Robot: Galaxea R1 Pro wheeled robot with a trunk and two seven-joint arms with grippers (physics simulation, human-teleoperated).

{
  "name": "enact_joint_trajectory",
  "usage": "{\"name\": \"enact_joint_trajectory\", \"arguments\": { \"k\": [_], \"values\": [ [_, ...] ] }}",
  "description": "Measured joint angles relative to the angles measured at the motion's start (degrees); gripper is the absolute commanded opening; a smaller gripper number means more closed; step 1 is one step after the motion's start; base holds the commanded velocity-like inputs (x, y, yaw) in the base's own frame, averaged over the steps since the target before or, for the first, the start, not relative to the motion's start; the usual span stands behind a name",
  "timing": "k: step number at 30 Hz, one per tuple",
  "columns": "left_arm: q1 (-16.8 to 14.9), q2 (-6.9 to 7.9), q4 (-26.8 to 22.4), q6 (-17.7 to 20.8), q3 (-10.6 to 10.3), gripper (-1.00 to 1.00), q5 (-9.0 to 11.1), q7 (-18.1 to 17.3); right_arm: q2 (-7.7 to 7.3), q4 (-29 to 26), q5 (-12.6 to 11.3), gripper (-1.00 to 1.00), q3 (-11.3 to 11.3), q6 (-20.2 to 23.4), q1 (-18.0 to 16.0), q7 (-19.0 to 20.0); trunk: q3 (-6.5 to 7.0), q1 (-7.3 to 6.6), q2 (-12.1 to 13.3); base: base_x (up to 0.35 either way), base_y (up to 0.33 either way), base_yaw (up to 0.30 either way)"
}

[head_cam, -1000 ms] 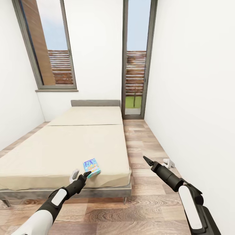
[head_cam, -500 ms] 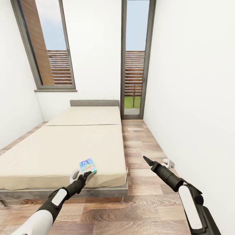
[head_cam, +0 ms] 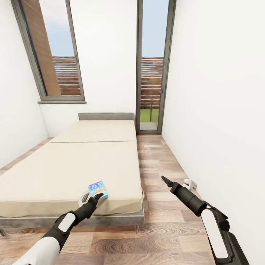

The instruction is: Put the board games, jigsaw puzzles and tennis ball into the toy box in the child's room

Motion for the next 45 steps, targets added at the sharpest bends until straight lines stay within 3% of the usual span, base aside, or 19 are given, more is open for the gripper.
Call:
{"name": "enact_joint_trajectory", "arguments": {
  "k": [33,34,45],
  "values": [
    [0.0,0.02,0.0,0.3,-0.1,1.00,-0.6,0.1,0.00,0.0,0.0,1.00,0.0,0.0,0.0,0.0,-0.01,0.02,0.0,0.029,0.007,0.000],
    [0.0,0.02,0.0,0.3,-0.1,-1.00,-0.5,0.1,0.00,0.0,0.0,1.00,0.0,0.0,0.0,0.0,-0.01,0.02,0.0,0.003,0.002,0.000],
    [0.0,-0.01,0.0,0.3,0.0,-1.00,0.2,0.1,0.00,0.0,0.0,1.00,0.0,0.0,0.0,0.0,0.35,-0.41,0.8,0.000,0.000,0.000]
  ]
}}
